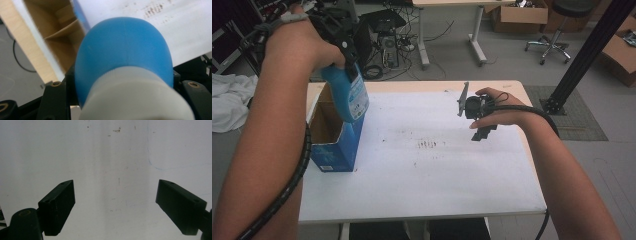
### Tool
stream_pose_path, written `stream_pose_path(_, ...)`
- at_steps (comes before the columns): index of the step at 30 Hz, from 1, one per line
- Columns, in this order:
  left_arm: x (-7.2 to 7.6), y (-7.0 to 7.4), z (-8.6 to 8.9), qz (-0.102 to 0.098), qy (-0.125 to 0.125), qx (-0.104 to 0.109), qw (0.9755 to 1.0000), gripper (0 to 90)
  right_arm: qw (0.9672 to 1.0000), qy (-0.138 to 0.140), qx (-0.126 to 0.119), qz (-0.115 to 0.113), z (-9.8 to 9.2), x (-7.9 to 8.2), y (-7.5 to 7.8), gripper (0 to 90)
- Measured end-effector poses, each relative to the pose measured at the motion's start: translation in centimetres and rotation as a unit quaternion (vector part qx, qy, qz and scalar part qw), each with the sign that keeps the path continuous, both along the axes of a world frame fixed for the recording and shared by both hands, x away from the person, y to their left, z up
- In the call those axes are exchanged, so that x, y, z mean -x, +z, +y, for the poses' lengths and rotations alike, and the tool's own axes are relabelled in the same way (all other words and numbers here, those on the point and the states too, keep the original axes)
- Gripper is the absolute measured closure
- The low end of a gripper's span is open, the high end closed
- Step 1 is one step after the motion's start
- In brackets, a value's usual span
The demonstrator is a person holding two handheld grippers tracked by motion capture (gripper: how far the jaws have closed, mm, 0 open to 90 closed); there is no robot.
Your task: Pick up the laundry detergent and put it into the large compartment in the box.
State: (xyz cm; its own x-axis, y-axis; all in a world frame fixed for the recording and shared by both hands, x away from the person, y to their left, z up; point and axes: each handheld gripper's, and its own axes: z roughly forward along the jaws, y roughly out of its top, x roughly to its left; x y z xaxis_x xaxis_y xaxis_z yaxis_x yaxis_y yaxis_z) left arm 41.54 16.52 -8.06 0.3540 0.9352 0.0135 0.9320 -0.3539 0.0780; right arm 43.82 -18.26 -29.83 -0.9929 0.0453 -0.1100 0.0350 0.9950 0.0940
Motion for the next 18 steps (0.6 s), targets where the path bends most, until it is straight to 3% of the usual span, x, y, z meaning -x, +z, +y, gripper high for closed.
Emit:
stream_pose_path(5,0.0,0.1,2.1,-0.004,0.044,-0.003,0.9990,39.1,1.0000,-0.001,0.000,-0.001,0.0,0.0,0.0,15.9)
stream_pose_path(10,0.1,-0.3,4.5,-0.003,0.087,-0.004,0.9962,39.1,1.0000,0.000,0.000,-0.001,0.0,0.0,0.0,15.9)
stream_pose_path(18,0.0,-1.6,7.0,0.000,0.126,-0.014,0.9919,39.1,1.0000,0.002,0.000,0.001,0.3,0.0,-0.2,15.9)
